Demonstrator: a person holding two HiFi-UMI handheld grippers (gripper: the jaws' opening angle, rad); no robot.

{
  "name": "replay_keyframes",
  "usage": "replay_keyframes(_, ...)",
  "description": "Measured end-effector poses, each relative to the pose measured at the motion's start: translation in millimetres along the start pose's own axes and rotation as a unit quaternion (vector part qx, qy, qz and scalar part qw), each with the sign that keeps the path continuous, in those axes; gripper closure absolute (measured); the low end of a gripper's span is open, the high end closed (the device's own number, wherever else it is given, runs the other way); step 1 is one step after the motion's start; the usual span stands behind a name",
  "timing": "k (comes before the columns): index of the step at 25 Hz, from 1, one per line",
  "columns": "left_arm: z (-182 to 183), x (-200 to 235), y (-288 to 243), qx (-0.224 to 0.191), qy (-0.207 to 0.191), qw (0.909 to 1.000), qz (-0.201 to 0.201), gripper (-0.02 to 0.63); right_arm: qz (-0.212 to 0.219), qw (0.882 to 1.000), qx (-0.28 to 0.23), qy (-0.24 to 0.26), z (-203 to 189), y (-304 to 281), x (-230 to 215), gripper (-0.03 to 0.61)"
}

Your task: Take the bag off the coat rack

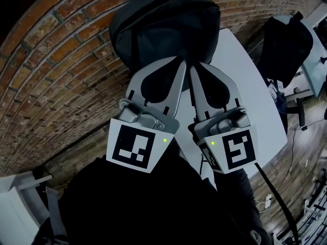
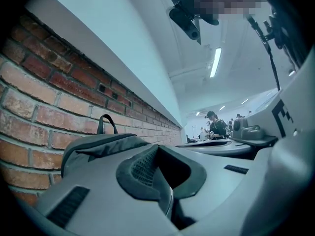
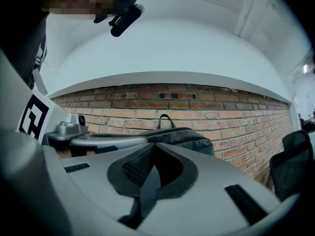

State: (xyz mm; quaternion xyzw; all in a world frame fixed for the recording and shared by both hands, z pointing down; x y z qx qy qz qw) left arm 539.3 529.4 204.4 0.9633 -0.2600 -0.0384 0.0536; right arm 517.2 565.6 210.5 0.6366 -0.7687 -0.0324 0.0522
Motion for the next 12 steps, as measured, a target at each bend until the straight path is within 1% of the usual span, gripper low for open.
replay_keyframes(12, 2.1, -1.1, 1.7, -0.002, -0.005, 0.9999, -0.01, 0.604, 0.003, 1.0, -0.002, 0.003, 1.6, -3.5, 3.4, 0.572)
Point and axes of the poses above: the fingertips, and each gripper's own axes: y backward along the fingers, x to its left, z out of its top, the point moved 2 cm from there along y, backward along the fingers, and after that the axes turned 2 degrees about z, right-handed, at the moved point
